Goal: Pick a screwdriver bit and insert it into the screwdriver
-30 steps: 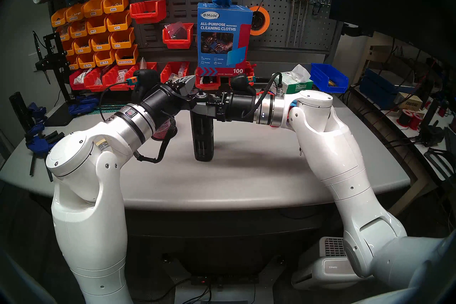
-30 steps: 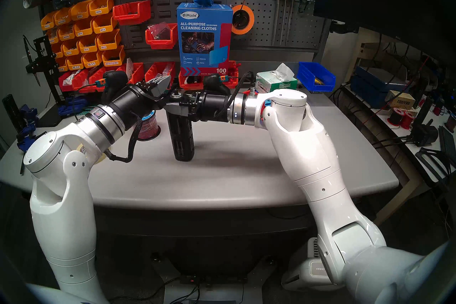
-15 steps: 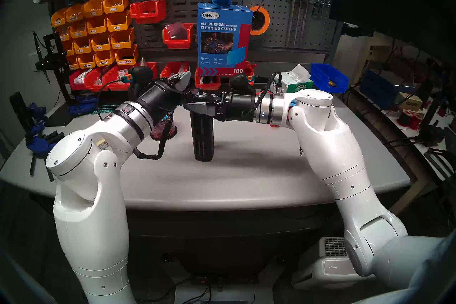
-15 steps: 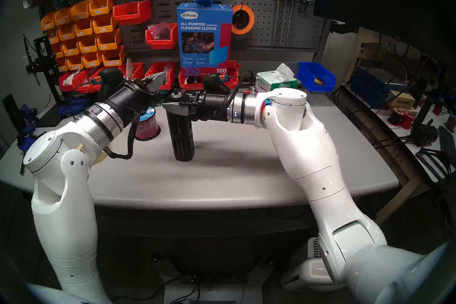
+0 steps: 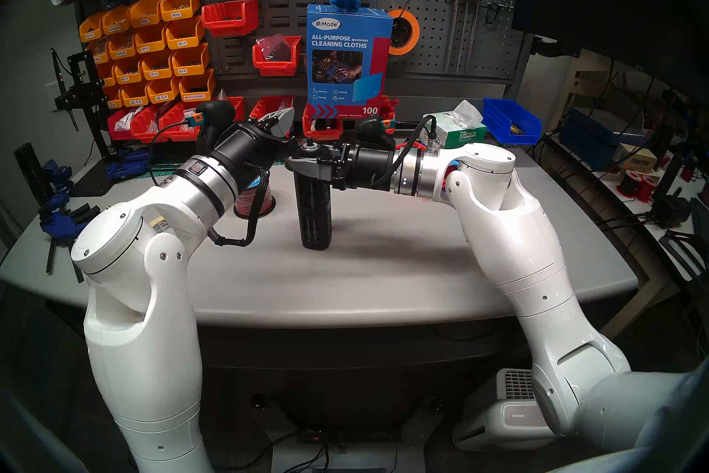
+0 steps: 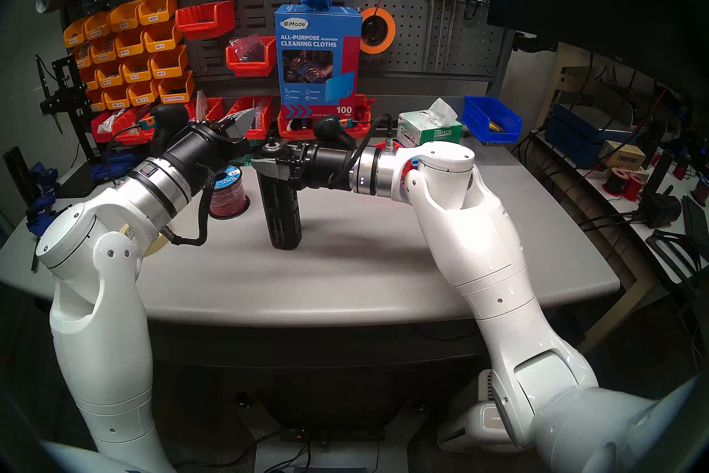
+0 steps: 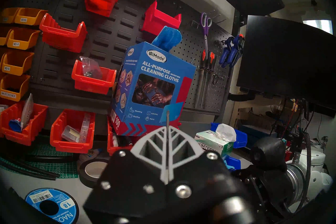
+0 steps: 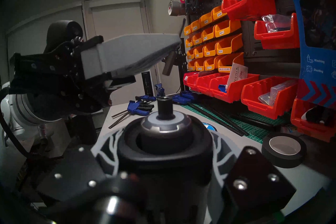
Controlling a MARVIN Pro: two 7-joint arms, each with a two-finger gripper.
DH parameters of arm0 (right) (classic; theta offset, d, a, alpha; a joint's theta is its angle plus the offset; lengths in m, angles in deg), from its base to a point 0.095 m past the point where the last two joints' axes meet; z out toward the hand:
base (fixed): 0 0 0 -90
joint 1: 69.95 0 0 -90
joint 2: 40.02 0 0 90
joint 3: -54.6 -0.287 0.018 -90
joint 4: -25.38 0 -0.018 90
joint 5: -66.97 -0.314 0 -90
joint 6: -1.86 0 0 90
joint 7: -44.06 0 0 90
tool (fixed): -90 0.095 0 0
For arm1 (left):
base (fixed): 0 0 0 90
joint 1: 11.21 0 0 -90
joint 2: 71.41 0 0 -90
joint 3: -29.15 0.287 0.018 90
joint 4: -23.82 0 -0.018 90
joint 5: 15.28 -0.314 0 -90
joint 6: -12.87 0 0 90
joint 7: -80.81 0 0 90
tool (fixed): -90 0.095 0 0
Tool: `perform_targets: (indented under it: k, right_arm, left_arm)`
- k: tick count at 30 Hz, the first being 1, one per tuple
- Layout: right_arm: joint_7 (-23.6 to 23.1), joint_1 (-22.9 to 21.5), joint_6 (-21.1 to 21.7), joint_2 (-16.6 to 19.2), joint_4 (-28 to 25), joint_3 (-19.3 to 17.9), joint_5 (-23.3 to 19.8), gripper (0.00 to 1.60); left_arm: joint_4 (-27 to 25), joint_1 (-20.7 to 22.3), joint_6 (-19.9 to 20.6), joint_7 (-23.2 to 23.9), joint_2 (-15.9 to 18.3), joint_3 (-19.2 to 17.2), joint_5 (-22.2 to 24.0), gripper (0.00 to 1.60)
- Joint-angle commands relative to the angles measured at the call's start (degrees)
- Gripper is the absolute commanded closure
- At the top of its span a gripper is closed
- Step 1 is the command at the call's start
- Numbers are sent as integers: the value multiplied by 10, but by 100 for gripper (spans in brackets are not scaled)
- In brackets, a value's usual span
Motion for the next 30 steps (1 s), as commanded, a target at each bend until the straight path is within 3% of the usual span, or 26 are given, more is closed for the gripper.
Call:
perform_targets:
  k: [1,4,8,13,17,18,20,25,30]
  right_arm:
    - [7,3,8,5,-4,5,7,84]
    - [9,3,9,5,-6,6,8,73]
    - [12,3,10,6,-8,6,8,80]
    - [15,4,11,8,-10,5,9,73]
    - [16,2,13,8,-11,2,8,53]
    - [16,2,14,8,-12,2,8,36]
    - [16,2,15,8,-12,0,8,21]
    - [16,1,17,8,-15,-2,6,7]
    - [17,1,17,7,-16,-3,6,8]
  left_arm:
    - [-17,11,-9,6,1,-1,4,160]
    - [-17,11,-9,6,1,-1,4,160]
    - [-16,12,-9,7,0,-2,3,160]
    - [-16,12,-10,7,0,-3,2,160]
    - [-16,13,-9,6,-1,-4,4,160]
    - [-16,14,-9,6,-1,-5,5,160]
    - [-16,15,-8,6,-1,-6,7,160]
    - [-17,17,-7,5,-1,-7,7,160]
    - [-17,17,-7,5,-2,-8,7,160]
